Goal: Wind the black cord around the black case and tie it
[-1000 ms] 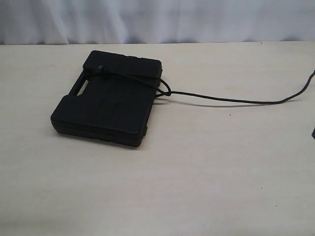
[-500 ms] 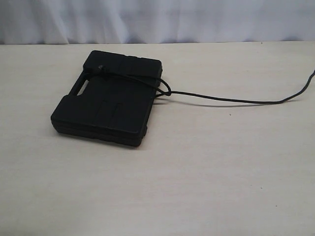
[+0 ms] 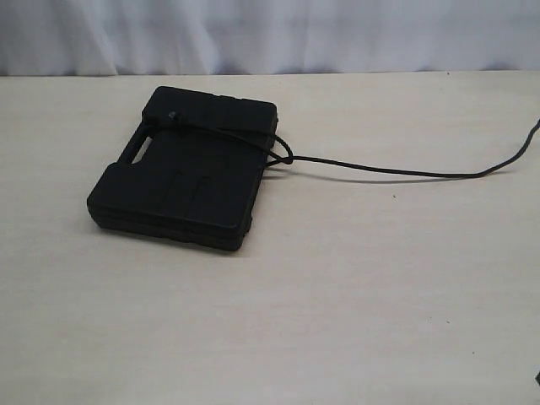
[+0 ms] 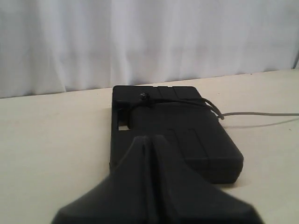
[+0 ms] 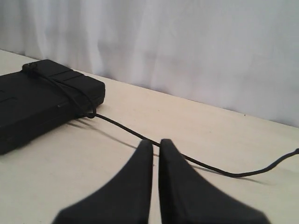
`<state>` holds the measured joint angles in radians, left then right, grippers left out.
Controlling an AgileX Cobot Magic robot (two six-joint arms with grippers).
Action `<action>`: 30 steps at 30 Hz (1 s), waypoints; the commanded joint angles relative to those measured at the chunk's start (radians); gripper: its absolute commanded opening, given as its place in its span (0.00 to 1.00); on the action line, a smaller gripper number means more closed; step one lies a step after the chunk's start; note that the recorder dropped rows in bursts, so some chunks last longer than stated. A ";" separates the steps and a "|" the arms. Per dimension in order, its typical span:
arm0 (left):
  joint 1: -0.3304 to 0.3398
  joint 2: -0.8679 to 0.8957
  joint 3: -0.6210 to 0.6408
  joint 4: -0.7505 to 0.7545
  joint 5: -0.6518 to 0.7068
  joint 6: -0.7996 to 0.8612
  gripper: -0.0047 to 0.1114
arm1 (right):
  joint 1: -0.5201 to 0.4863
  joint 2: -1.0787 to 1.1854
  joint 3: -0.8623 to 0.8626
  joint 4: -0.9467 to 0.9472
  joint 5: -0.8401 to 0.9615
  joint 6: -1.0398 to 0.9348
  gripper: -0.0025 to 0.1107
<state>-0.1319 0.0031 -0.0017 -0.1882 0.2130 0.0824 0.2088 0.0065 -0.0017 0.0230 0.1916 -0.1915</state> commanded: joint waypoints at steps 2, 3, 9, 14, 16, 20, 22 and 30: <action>0.067 -0.003 0.002 0.001 -0.002 -0.002 0.04 | -0.092 -0.006 0.002 -0.009 -0.008 0.005 0.06; 0.067 -0.003 0.002 0.012 -0.002 -0.002 0.04 | -0.102 -0.006 0.002 -0.009 -0.009 0.005 0.06; 0.067 -0.003 0.002 0.029 -0.007 -0.002 0.04 | -0.102 -0.006 0.002 -0.009 -0.007 0.005 0.06; 0.067 -0.003 0.002 0.029 -0.007 -0.002 0.04 | -0.102 -0.006 0.002 -0.009 -0.007 0.005 0.06; 0.067 -0.003 0.002 0.029 -0.007 -0.002 0.04 | -0.102 -0.006 0.002 -0.009 -0.007 0.005 0.06; 0.067 -0.003 0.002 0.029 -0.007 -0.002 0.04 | -0.102 -0.006 0.002 -0.009 -0.007 0.005 0.06; 0.067 -0.003 0.002 0.029 -0.015 -0.002 0.04 | -0.102 -0.006 0.002 -0.009 -0.007 0.005 0.06; 0.067 -0.003 0.002 0.029 -0.021 -0.002 0.04 | -0.102 -0.006 0.002 -0.009 -0.007 0.005 0.06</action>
<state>-0.0684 0.0031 -0.0017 -0.1627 0.2103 0.0824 0.1098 0.0065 -0.0017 0.0208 0.1916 -0.1915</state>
